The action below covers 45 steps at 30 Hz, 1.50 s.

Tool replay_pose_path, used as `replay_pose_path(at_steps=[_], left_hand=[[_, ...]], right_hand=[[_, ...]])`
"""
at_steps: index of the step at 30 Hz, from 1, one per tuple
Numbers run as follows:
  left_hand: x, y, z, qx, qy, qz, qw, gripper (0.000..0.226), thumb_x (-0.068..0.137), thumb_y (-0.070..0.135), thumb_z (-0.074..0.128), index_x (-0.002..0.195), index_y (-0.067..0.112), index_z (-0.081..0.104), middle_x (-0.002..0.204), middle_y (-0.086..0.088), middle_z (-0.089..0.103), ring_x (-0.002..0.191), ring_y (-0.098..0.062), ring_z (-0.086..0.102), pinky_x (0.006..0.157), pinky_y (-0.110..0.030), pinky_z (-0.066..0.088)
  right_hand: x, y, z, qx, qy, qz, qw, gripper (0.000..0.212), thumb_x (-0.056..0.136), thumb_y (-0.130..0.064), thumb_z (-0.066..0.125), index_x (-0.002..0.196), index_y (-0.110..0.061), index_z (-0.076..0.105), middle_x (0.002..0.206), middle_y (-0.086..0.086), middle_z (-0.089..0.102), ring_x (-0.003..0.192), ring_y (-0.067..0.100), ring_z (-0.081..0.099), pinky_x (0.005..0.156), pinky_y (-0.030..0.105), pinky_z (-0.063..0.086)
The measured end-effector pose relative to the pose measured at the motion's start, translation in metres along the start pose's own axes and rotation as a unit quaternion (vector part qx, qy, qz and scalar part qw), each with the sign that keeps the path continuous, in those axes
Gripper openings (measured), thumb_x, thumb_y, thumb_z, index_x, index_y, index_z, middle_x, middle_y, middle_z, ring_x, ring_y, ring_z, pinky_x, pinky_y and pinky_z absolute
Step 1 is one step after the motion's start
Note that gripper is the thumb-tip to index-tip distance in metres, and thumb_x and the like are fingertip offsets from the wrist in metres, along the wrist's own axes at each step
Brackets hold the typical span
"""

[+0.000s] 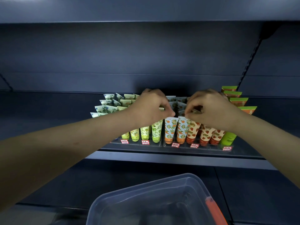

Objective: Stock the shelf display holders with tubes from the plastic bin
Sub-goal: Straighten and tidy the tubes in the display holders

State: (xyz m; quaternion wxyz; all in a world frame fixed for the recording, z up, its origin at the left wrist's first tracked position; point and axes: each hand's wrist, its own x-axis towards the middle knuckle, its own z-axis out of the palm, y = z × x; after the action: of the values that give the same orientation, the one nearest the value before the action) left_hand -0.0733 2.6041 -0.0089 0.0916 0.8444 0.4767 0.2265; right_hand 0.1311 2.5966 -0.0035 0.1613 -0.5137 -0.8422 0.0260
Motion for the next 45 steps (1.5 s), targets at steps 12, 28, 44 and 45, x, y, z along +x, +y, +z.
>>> replay_pose_path(at_steps=[12,28,44,45], left_hand=[[0.051,-0.009,0.000,0.099,-0.073,0.017,0.992,0.014,0.081,0.041,0.068,0.094,0.034,0.072,0.125,0.013,0.050,0.124,-0.016,0.031,0.102,-0.031,0.026],[0.047,-0.017,0.010,0.076,-0.039,0.043,0.995,0.011,0.082,0.031,0.069,0.088,0.023,0.074,0.114,0.013,0.056,0.119,-0.016,0.037,0.101,-0.032,0.032],[0.040,-0.015,0.005,0.033,-0.080,-0.010,0.996,0.018,0.081,0.037,0.070,0.089,0.023,0.076,0.110,0.009,0.061,0.117,-0.018,0.046,0.103,-0.040,0.038],[0.040,-0.015,0.004,0.028,-0.080,-0.011,0.996,0.018,0.081,0.037,0.070,0.089,0.022,0.076,0.109,0.009,0.062,0.116,-0.017,0.048,0.102,-0.039,0.039]], right_hand=[[0.047,0.008,-0.003,-0.071,-0.076,0.020,0.994,0.004,0.081,-0.040,0.068,0.079,-0.040,0.064,0.118,-0.016,0.051,0.121,0.016,0.034,0.106,0.038,0.025],[0.040,0.013,0.004,-0.053,-0.032,-0.005,0.998,0.009,0.080,-0.038,0.069,0.075,-0.030,0.071,0.108,-0.016,0.054,0.117,0.016,0.041,0.102,0.039,0.031],[0.037,0.017,0.003,-0.034,-0.030,-0.006,0.999,0.009,0.081,-0.036,0.068,0.079,-0.028,0.072,0.107,-0.015,0.055,0.115,0.017,0.044,0.103,0.045,0.033],[0.036,0.017,0.002,-0.030,-0.030,-0.006,0.999,0.008,0.080,-0.037,0.068,0.078,-0.030,0.071,0.106,-0.016,0.055,0.115,0.017,0.044,0.103,0.045,0.033]])
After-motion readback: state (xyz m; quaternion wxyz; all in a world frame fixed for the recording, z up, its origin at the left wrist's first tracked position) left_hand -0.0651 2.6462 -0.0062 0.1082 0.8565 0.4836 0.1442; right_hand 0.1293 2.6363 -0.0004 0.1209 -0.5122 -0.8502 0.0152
